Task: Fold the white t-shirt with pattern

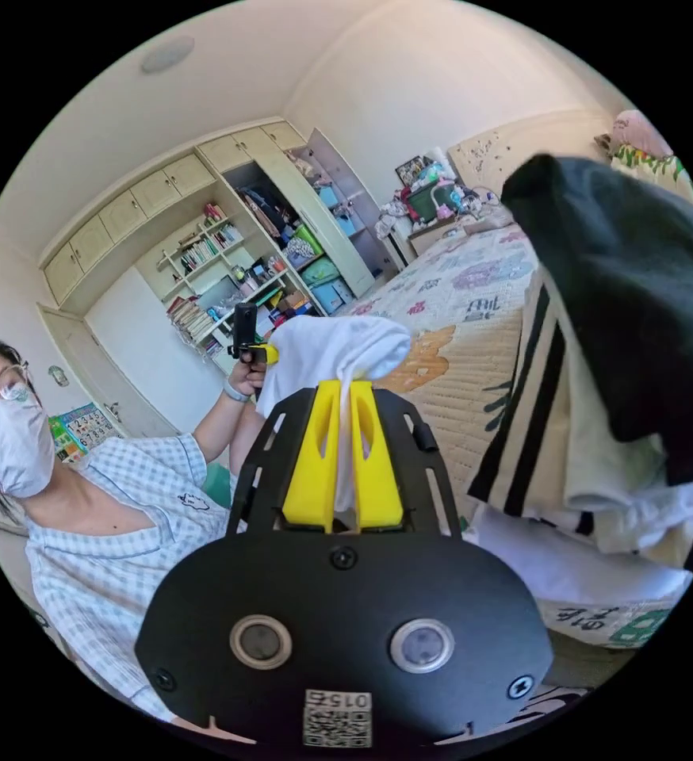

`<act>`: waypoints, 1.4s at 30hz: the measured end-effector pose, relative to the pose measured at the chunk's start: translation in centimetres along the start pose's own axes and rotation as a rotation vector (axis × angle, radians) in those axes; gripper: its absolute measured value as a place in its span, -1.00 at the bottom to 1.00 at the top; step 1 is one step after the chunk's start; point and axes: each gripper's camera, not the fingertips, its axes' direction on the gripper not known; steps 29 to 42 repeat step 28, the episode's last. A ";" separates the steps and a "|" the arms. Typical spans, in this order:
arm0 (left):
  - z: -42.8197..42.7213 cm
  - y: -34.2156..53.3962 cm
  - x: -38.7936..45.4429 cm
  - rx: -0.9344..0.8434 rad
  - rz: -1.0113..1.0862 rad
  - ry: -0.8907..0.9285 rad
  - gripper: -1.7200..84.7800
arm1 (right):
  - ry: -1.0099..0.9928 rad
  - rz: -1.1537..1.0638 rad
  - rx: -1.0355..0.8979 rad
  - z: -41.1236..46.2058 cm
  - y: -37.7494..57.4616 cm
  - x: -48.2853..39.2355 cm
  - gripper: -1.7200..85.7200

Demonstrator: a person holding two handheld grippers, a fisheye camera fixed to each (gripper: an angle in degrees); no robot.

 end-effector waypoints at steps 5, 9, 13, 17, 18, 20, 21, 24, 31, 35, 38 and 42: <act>4.4 -8.2 4.8 -0.050 0.170 0.018 -0.88 | 0.096 -0.042 0.257 -10.4 -1.4 -3.6 -0.94; 10.1 -16.7 8.6 -0.126 0.278 0.011 -0.88 | 0.182 -0.050 0.461 -16.7 -1.6 -4.9 -0.94; 20.8 -25.5 11.0 -0.223 0.337 -0.075 -0.86 | 0.310 0.034 0.581 -20.9 -1.8 -2.3 -0.94; 35.4 -29.5 8.8 -0.354 0.304 -0.225 -0.84 | 0.394 0.222 0.570 -21.9 -0.9 4.5 -0.94; 37.6 -29.5 8.1 -0.380 0.291 -0.246 -0.84 | 0.397 0.249 0.561 -22.0 -0.7 5.5 -0.94; 45.1 -28.9 5.1 -0.506 0.250 -0.308 -0.82 | 0.365 0.302 0.534 -22.3 0.8 8.5 -0.94; 46.5 -28.6 4.5 -0.533 0.246 -0.317 -0.81 | 0.358 0.298 0.531 -22.5 1.1 9.0 -0.94; 49.4 -27.9 3.3 -0.545 0.250 -0.340 -0.79 | 0.382 0.278 0.548 -24.4 3.2 10.2 -0.96; 48.6 -27.8 6.5 -0.364 0.300 -0.684 -0.82 | 0.652 0.306 0.555 -27.5 5.6 11.5 -0.95; 48.6 -27.8 6.5 -0.364 0.300 -0.684 -0.82 | 0.652 0.306 0.555 -27.5 5.6 11.5 -0.95; 48.6 -27.8 6.5 -0.364 0.300 -0.684 -0.82 | 0.652 0.306 0.555 -27.5 5.6 11.5 -0.95; 48.6 -27.8 6.5 -0.364 0.300 -0.684 -0.82 | 0.652 0.306 0.555 -27.5 5.6 11.5 -0.95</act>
